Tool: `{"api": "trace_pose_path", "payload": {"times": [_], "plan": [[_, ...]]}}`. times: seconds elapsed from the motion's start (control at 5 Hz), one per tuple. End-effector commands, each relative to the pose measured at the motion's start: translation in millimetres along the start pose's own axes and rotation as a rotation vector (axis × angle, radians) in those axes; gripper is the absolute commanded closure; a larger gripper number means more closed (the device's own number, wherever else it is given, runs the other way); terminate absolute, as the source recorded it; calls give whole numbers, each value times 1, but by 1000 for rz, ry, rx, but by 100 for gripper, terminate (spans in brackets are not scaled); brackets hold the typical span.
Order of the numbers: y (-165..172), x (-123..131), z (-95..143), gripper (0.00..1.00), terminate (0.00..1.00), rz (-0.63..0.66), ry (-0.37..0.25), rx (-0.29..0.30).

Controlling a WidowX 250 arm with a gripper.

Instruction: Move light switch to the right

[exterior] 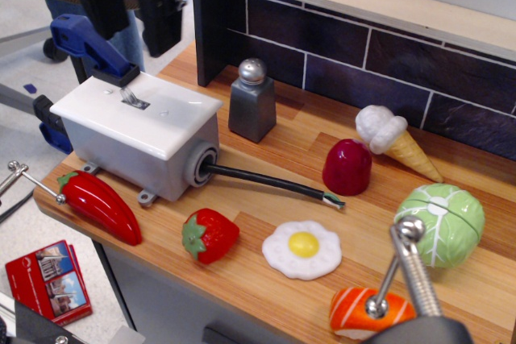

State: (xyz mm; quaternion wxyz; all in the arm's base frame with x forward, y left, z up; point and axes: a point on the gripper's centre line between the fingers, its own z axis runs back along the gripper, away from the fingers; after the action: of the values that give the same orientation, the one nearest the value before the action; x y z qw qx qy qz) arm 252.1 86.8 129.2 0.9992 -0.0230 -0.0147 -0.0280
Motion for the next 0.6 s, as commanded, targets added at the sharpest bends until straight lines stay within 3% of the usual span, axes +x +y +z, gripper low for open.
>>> {"api": "trace_pose_path", "payload": {"times": [0.0,0.4], "plan": [[22,0,-19,0,0,-33,-30,66],[21,-4,-46,0,0,-53,-46,71]]}}
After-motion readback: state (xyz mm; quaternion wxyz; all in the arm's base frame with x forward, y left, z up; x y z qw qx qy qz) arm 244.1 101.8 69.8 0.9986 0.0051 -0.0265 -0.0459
